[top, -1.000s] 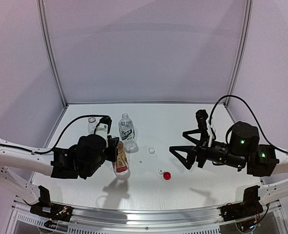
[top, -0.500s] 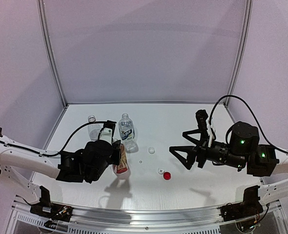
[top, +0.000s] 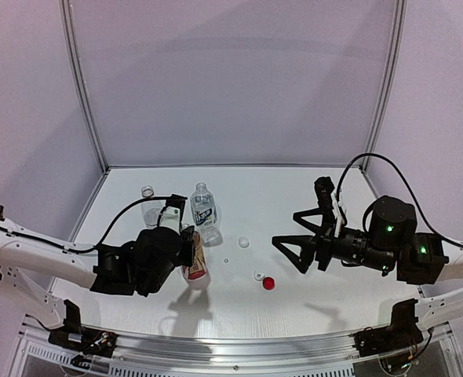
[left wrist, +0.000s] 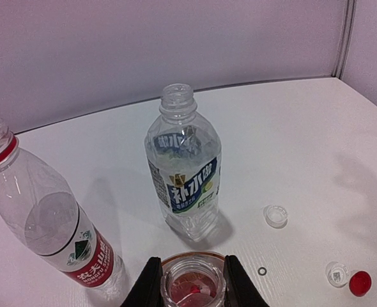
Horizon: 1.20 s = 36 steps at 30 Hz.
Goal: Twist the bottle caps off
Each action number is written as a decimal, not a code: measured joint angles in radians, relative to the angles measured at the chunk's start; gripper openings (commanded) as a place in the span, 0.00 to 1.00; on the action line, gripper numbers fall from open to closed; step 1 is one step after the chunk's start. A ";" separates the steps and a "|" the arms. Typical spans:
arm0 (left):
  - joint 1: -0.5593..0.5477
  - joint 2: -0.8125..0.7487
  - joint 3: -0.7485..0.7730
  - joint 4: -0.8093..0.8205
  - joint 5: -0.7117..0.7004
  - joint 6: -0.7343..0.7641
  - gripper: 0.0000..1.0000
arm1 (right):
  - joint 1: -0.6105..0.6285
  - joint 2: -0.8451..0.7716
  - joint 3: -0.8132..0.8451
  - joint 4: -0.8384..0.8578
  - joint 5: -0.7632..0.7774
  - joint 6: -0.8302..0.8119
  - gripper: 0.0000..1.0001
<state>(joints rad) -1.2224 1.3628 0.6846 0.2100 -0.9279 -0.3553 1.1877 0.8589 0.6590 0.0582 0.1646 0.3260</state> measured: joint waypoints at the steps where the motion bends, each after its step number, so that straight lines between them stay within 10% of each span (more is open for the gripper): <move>1: -0.002 0.000 0.000 0.000 -0.001 0.000 0.30 | 0.000 0.000 0.000 0.000 0.000 0.000 0.99; 19: -0.008 0.000 0.000 -0.004 -0.023 -0.006 0.60 | 0.000 0.002 0.000 0.000 -0.003 0.000 0.99; 30: -0.027 -0.140 0.007 -0.106 -0.014 0.001 0.98 | 0.000 0.007 0.000 0.000 -0.003 0.000 0.99; 36: -0.031 -0.302 0.079 -0.274 -0.047 -0.012 0.99 | 0.000 0.007 0.000 0.000 0.008 0.000 0.99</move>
<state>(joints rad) -1.2537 1.0611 0.7639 -0.0639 -0.9745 -0.3672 1.1877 0.8658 0.6590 0.0582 0.1722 0.3260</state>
